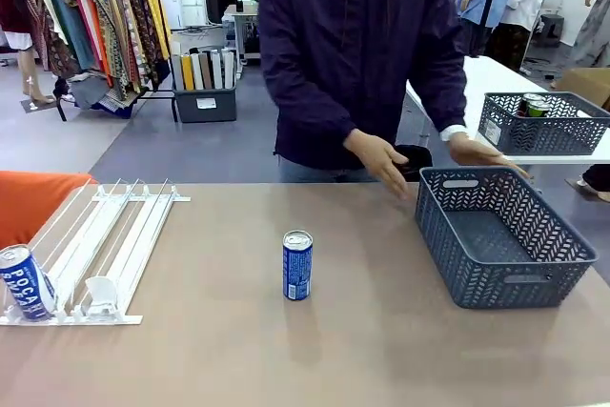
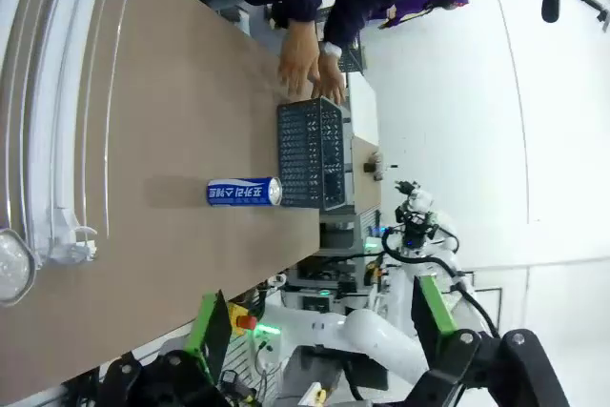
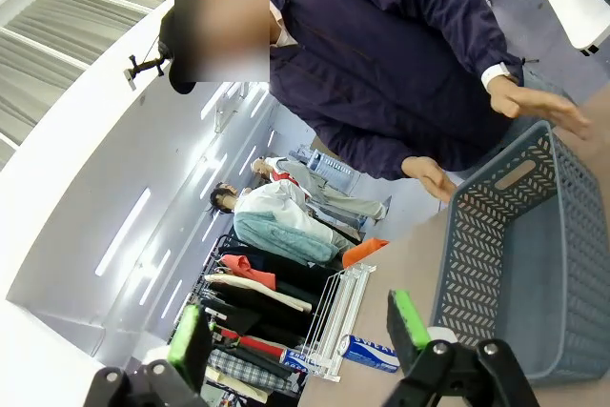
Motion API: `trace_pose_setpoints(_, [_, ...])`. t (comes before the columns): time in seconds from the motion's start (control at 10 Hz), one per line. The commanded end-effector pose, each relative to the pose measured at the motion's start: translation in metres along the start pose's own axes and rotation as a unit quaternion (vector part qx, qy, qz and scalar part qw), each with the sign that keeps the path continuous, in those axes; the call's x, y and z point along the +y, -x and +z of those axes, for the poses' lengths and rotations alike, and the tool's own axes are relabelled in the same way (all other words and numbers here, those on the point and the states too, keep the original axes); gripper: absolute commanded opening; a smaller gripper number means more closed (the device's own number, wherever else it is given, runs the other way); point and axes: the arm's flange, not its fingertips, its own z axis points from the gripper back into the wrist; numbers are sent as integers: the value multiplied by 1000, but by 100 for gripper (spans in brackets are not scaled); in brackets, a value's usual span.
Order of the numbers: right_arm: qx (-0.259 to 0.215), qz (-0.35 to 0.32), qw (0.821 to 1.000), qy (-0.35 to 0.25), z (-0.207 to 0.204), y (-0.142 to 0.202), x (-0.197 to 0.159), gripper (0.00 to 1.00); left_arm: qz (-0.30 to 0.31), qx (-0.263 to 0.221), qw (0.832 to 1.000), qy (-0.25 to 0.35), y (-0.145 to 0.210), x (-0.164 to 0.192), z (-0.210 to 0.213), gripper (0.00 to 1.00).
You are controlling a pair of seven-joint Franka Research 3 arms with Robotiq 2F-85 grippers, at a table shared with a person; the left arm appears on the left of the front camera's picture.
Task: Retrieve and store the cans from the dispenser.
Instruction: Pick up one can from the Automatic Can Dispenser and place it in the middle of the table.
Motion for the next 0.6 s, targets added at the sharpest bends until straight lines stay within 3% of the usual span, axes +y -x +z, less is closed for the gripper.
trace_pose_setpoints(0.0, [-11,-4,1000,-8,-3,-3,5,100,2,-2,1000,4,-3,0,5,100])
trace_pose_setpoints(0.5, [-11,-4,1000,-8,-3,-3,5,100,2,-2,1000,4,-3,0,5,100])
